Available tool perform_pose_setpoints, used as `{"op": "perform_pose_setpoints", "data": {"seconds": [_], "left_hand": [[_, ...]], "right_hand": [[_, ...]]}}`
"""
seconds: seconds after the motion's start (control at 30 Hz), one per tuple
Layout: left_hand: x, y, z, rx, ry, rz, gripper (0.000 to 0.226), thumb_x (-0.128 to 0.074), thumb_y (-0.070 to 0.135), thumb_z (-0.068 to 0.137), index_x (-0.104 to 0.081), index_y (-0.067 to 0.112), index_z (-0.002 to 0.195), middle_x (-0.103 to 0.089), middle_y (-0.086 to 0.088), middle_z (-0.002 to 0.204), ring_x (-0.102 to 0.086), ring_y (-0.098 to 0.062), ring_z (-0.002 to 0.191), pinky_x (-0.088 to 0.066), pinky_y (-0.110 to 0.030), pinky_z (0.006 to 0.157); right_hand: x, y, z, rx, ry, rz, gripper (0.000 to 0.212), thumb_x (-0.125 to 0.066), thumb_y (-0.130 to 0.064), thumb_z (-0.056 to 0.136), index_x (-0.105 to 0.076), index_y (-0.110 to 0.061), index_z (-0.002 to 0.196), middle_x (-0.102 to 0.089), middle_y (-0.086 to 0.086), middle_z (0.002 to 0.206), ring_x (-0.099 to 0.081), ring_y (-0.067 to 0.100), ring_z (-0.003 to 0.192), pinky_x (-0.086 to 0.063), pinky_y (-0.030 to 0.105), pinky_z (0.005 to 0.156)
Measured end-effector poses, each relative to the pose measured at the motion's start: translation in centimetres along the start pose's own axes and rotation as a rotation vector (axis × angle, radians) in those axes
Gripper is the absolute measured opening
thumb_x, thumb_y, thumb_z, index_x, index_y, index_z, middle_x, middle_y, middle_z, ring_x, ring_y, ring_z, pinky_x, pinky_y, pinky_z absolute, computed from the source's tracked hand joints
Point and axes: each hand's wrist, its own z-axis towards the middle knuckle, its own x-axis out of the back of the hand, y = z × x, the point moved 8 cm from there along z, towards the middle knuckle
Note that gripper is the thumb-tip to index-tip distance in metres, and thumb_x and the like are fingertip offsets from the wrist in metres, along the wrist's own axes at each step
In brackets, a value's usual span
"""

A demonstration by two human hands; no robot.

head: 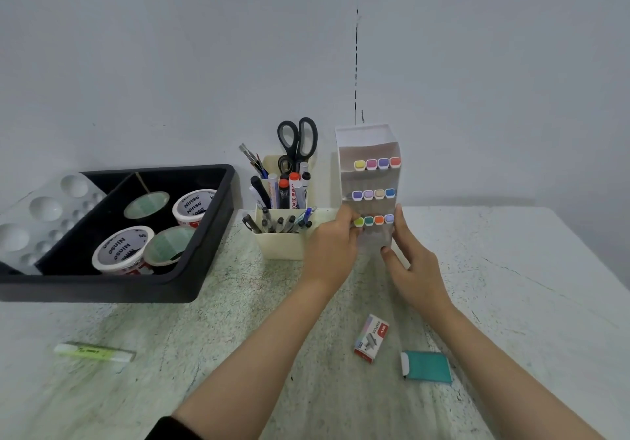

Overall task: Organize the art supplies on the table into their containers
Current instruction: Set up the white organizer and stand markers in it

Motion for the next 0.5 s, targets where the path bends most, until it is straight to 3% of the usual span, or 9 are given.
{"op": "perform_pose_setpoints", "data": {"seconds": [0.33,0.43,0.5], "left_hand": [[-0.69,-0.4,0.23,0.012,-0.055,-0.056,0.007,-0.054,0.007,0.092,-0.052,0.007,0.098,-0.068,-0.011,0.08,-0.064,-0.031,0.074,-0.053,-0.044,0.062],[-0.73,-0.4,0.19,0.019,-0.066,-0.065,0.007,-0.053,0.008,0.092,-0.052,0.008,0.1,-0.067,-0.011,0.079,-0.063,-0.03,0.073,-0.052,-0.044,0.063],[-0.69,-0.29,0.06,0.021,-0.073,-0.069,0.008,-0.051,0.008,0.093,-0.051,0.009,0.101,-0.066,-0.011,0.079,-0.063,-0.031,0.073,-0.053,-0.044,0.063]], "right_hand": [[0.32,-0.39,-0.09,0.006,0.022,0.04,0.065,-0.049,-0.004,0.094,-0.021,-0.041,0.139,-0.061,0.005,0.127,-0.052,0.036,0.111,-0.042,0.035,0.094],[0.26,-0.34,-0.08,-0.012,0.017,0.037,0.065,-0.048,-0.002,0.094,-0.021,-0.04,0.14,-0.055,-0.022,0.125,-0.054,0.02,0.11,-0.041,0.021,0.094],[0.32,-0.2,0.02,-0.021,0.015,0.025,0.066,-0.048,-0.002,0.093,-0.022,-0.039,0.142,-0.043,-0.036,0.121,-0.059,0.001,0.1,-0.046,0.006,0.082]]}}
